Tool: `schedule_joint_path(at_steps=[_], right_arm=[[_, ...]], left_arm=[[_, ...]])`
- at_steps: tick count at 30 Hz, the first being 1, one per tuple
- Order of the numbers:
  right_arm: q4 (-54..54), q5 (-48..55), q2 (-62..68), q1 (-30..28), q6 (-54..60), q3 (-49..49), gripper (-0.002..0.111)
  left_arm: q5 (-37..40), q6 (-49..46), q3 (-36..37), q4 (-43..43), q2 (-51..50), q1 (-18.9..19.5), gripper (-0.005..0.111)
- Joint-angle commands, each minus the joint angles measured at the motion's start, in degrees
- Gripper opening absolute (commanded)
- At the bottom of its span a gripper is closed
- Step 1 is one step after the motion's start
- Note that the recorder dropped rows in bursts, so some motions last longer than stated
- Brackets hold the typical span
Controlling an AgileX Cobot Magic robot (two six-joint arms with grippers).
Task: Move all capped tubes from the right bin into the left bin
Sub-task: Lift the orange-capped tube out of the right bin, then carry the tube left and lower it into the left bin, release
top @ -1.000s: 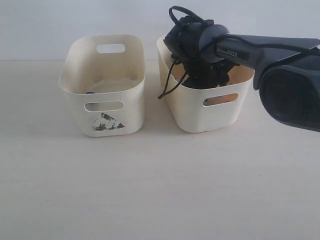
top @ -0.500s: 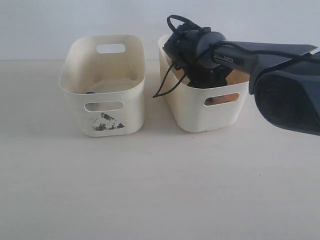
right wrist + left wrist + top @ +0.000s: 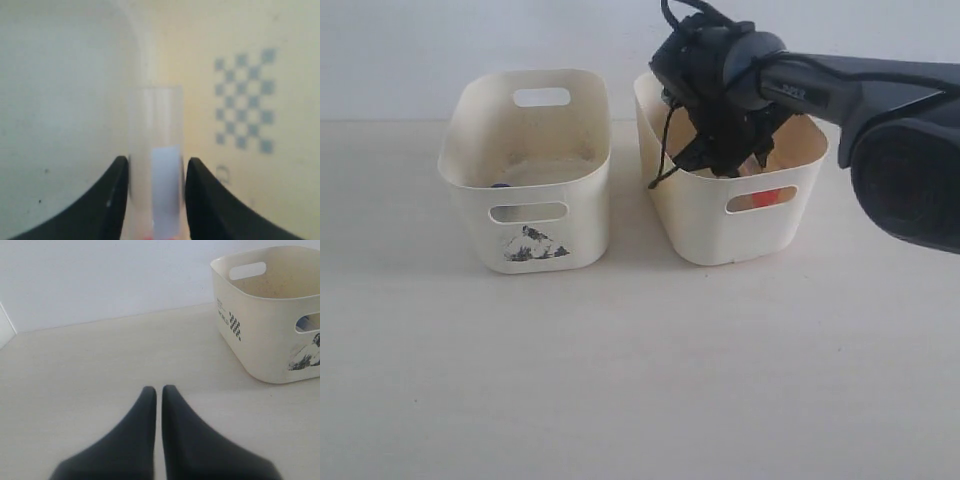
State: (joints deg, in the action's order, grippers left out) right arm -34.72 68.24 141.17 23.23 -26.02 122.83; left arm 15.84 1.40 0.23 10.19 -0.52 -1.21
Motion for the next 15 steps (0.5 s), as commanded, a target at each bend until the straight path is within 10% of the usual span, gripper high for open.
schedule_joint_path(at_steps=[1,15], right_arm=[[-3.1,-0.5,-4.1,-0.4,-0.6,0.1,0.0],[23.7,-29.3,-17.1,0.8,-10.0,0.1,0.0]], left_arm=[[-0.9,0.7,-0.2,-0.1,0.1,0.1,0.004],[-0.9,0.7,-0.2,-0.1,0.1,0.1,0.004]])
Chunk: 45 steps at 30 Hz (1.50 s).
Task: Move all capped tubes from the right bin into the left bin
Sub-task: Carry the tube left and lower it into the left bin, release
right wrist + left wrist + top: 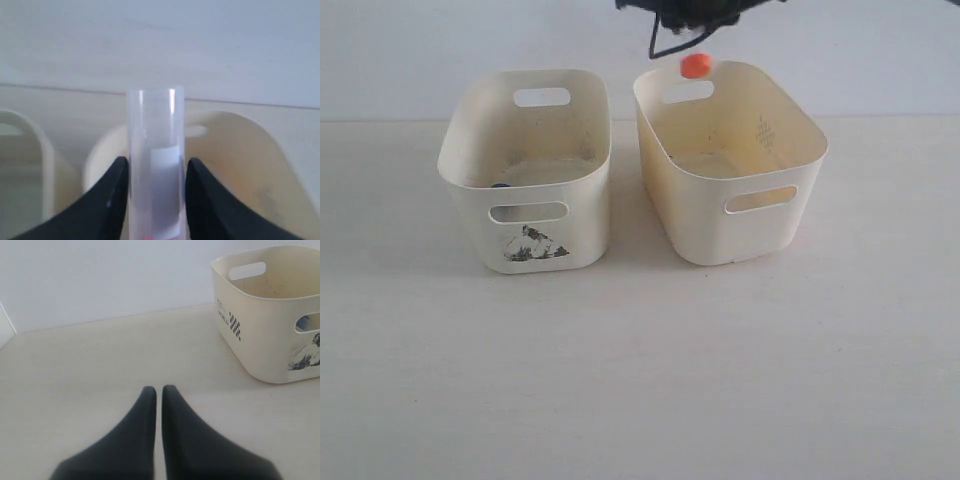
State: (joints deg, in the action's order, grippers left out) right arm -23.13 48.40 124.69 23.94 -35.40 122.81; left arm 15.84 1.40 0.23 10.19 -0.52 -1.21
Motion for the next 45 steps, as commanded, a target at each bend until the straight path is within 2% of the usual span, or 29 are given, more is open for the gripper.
schedule_joint_path(at_steps=[1,7,13,21,23,28,30,35,37,42,45], right_arm=[[14.6,-10.7,-0.1,0.1,-0.7,0.1,0.0],[25.2,-13.1,3.1,2.7,4.1,0.1,0.0],[24.1,-13.1,3.8,5.8,5.9,0.1,0.0],[24.4,-11.7,5.2,5.9,6.3,0.1,0.002],[24.8,-10.9,5.3,5.9,7.4,0.1,0.011],[28.1,-8.5,5.3,5.9,9.1,0.1,0.056],[28.5,-6.5,5.2,5.9,10.7,0.1,0.065],[27.5,-2.5,4.7,5.8,12.4,0.1,0.059],[25.8,0.0,3.9,5.8,11.6,0.1,0.048],[15.1,7.2,0.2,5.8,6.0,0.1,0.003],[6.1,13.0,-2.7,5.8,2.7,0.0,0.0]], left_arm=[[-0.9,0.7,-0.2,-0.1,0.1,0.1,0.004],[-0.9,0.7,-0.2,-0.1,0.1,0.1,0.004],[-0.9,0.7,-0.2,-0.1,0.1,0.1,0.004],[-0.9,0.7,-0.2,-0.1,0.1,0.1,0.004],[-0.9,0.7,-0.2,-0.1,0.1,0.1,0.004],[-0.9,0.7,-0.2,-0.1,0.1,0.1,0.004],[-0.9,0.7,-0.2,-0.1,0.1,0.1,0.004],[-0.9,0.7,-0.2,-0.1,0.1,0.1,0.004],[-0.9,0.7,-0.2,-0.1,0.1,0.1,0.004],[-0.9,0.7,-0.2,-0.1,0.1,0.1,0.004],[-0.9,0.7,-0.2,-0.1,0.1,0.1,0.004]])
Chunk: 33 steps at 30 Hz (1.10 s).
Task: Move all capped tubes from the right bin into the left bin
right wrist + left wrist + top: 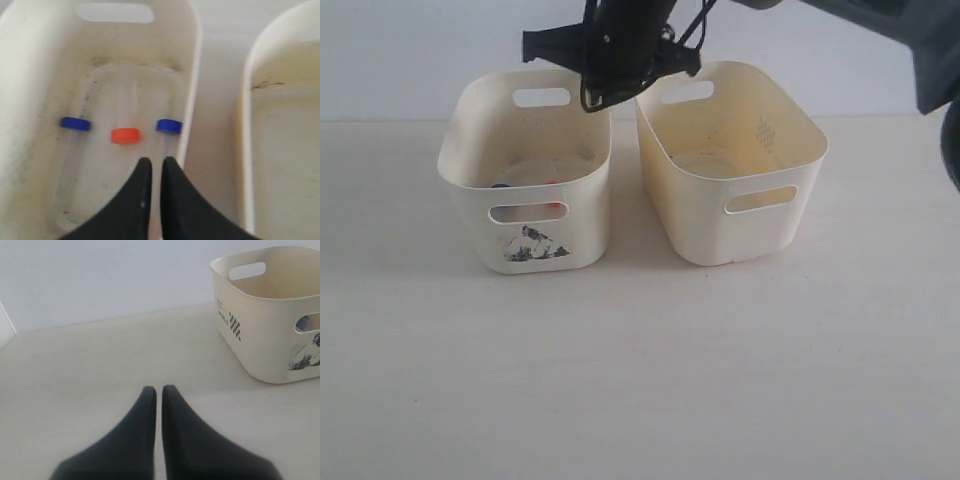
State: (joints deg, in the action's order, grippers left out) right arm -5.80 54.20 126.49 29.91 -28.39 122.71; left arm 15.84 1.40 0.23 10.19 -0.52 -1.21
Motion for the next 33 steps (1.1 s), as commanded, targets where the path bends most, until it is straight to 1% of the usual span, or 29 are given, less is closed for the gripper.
schedule_joint_path(at_steps=[1,4,5,10,16,19,24,28,33], right_arm=[[-12.8,8.3,-5.5,-0.1,-4.1,-0.2,0.0],[-14.4,9.7,-8.9,-0.1,0.5,-3.0,0.0],[-14.4,10.1,-10.2,-0.1,0.4,-4.6,0.0],[-15.1,8.4,-19.2,-0.1,0.2,-16.5,0.0],[-15.2,3.6,-35.5,0.8,-3.8,-40.7,0.0],[-15.5,-0.9,-46.0,1.7,-6.1,-52.4,0.0],[-15.3,-8.0,-62.2,2.0,-11.1,-67.7,0.0],[-14.2,-7.4,-72.7,2.0,-14.0,-75.2,0.0],[-12.7,-2.8,-82.6,2.0,-14.5,-77.3,0.0]], left_arm=[[-0.9,0.7,-0.2,-0.1,0.1,0.1,0.004],[-0.9,0.7,-0.2,-0.1,0.1,0.1,0.004],[-0.9,0.7,-0.2,-0.1,0.1,0.1,0.004],[-0.9,0.7,-0.2,-0.1,0.1,0.1,0.004],[-0.9,0.7,-0.2,-0.1,0.1,0.1,0.004],[-0.9,0.7,-0.2,-0.1,0.1,0.1,0.004],[-0.9,0.7,-0.2,-0.1,0.1,0.1,0.004],[-0.9,0.7,-0.2,-0.1,0.1,0.1,0.004],[-0.9,0.7,-0.2,-0.1,0.1,0.1,0.004]])
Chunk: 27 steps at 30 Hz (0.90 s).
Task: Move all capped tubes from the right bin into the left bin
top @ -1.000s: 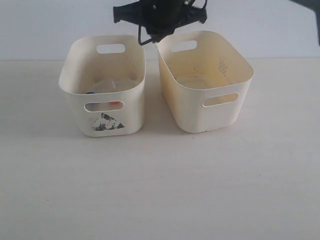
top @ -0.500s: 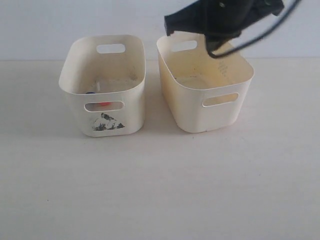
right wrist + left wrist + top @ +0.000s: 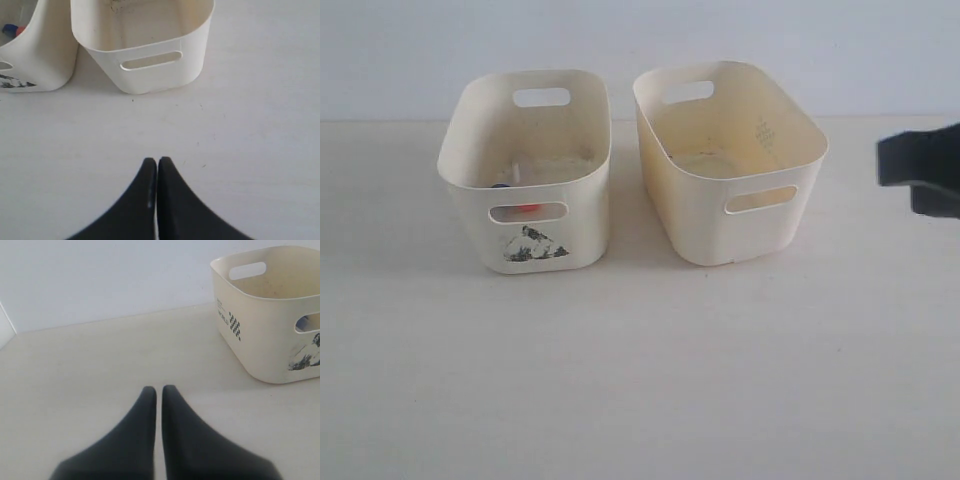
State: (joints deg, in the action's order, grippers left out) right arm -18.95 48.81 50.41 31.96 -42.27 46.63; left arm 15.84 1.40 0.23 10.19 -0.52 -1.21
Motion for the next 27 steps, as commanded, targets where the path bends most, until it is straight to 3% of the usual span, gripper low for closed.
schedule_joint_path(at_steps=[1,18,22,27], right_arm=[[0.4,3.0,-8.1,0.0,-0.6,-1.3,0.0],[-2.1,3.1,-22.4,-0.3,5.1,-1.3,0.0],[-3.7,2.0,-29.7,-3.2,5.7,-2.2,0.0],[-4.3,-4.3,-40.1,-10.0,5.4,-10.0,0.0]], left_arm=[[-0.9,0.7,-0.2,-0.1,0.1,0.1,0.004],[-0.9,0.7,-0.2,-0.1,0.1,0.1,0.004],[-0.9,0.7,-0.2,-0.1,0.1,0.1,0.004],[-0.9,0.7,-0.2,-0.1,0.1,0.1,0.004]])
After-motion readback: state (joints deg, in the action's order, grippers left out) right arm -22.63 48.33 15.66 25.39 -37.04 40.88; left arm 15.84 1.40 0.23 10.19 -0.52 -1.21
